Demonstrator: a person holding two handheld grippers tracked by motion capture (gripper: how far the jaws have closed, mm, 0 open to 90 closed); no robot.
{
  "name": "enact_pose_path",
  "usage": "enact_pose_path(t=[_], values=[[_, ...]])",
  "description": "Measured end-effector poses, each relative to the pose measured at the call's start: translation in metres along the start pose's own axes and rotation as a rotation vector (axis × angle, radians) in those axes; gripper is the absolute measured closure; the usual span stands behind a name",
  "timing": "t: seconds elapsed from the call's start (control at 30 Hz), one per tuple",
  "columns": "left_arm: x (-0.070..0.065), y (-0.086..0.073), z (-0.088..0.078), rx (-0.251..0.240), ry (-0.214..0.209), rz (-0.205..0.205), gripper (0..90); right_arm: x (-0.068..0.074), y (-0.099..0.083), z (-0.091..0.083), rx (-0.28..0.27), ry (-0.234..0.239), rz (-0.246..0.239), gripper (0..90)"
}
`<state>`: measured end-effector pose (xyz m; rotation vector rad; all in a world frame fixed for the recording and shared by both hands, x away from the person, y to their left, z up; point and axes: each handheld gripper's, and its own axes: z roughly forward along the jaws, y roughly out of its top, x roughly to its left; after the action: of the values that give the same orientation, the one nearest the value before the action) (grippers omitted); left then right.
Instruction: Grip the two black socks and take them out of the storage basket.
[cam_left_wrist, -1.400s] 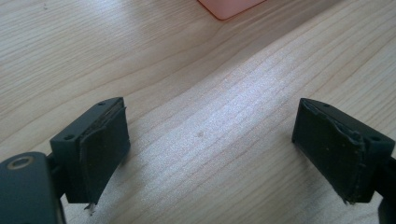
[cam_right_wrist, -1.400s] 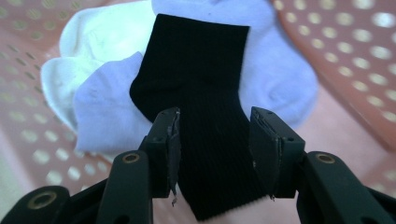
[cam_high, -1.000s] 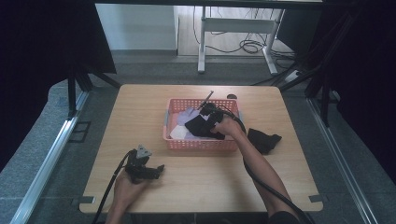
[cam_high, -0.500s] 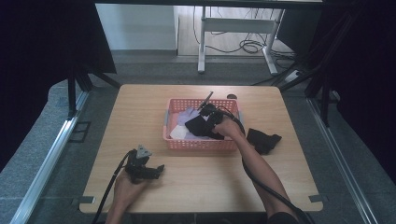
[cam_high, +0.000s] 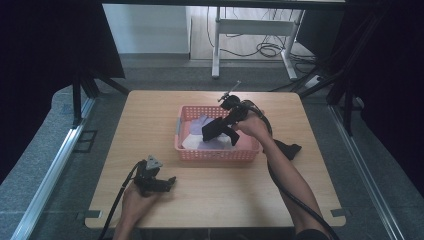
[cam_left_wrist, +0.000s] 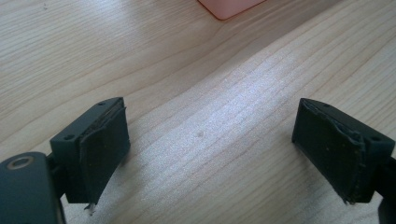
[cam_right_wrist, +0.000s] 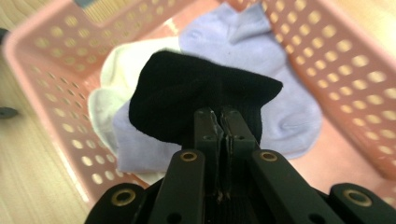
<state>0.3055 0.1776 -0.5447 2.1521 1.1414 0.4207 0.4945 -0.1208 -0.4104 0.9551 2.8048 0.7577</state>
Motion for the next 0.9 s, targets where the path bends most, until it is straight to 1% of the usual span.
enact_pose_path(t=[0.03, 0.07, 0.27, 0.5, 0.53, 0.6, 0.63, 0.67, 0.7, 0.73, 0.8, 0.83, 0.87, 0.9], values=[[0.0, 0.0, 0.0, 0.0, 0.0, 0.0, 10.6, 0.0, 0.0, -0.005, -0.007, -0.002, -0.003, 87.2], [0.0, 0.0, 0.0, 0.0, 0.001, 0.0, 10.6, 0.001, 0.001, -0.009, -0.016, 0.0, 0.007, 87.2], [0.0, 0.0, 0.0, -0.006, 0.002, -0.004, 10.6, -0.001, 0.003, -0.035, -0.053, -0.008, 0.003, 87.2], [0.0, 0.0, 0.0, 0.0, 0.001, 0.001, 10.6, -0.005, 0.004, -0.066, -0.101, -0.032, 0.014, 87.1], [0.0, 0.0, 0.0, 0.0, 0.001, 0.001, 10.5, -0.005, 0.004, -0.066, -0.101, -0.032, 0.014, 87.1], [0.0, 0.0, 0.0, 0.001, 0.002, 0.002, 10.5, -0.006, 0.003, -0.078, -0.118, -0.042, 0.021, 87.1], [0.0, 0.0, 0.0, 0.001, 0.002, 0.002, 10.6, -0.006, 0.003, -0.078, -0.118, -0.042, 0.021, 87.1], [0.0, 0.0, 0.0, 0.0, 0.001, 0.001, 10.6, -0.007, 0.003, -0.086, -0.127, -0.053, 0.021, 87.0], [0.0, 0.0, 0.0, 0.0, 0.001, 0.001, 10.6, -0.007, 0.003, -0.086, -0.127, -0.053, 0.021, 87.0], [0.0, 0.0, 0.0, 0.001, 0.001, 0.002, 10.6, -0.009, 0.002, -0.093, -0.138, -0.057, 0.025, 87.0], [0.0, 0.0, 0.0, 0.0, 0.001, 0.002, 10.6, -0.011, 0.0, -0.1, -0.146, -0.064, 0.03, 87.1], [0.0, 0.0, 0.0, 0.001, 0.001, 0.002, 10.6, -0.011, 0.0, -0.1, -0.146, -0.064, 0.03, 87.1], [0.0, 0.0, 0.0, 0.004, 0.0, 0.003, 10.6, -0.012, -0.002, -0.107, -0.151, -0.073, 0.035, 87.0], [0.0, 0.0, 0.0, 0.001, 0.001, -0.001, 10.6, -0.013, -0.003, -0.109, -0.152, -0.076, 0.035, 87.0]])
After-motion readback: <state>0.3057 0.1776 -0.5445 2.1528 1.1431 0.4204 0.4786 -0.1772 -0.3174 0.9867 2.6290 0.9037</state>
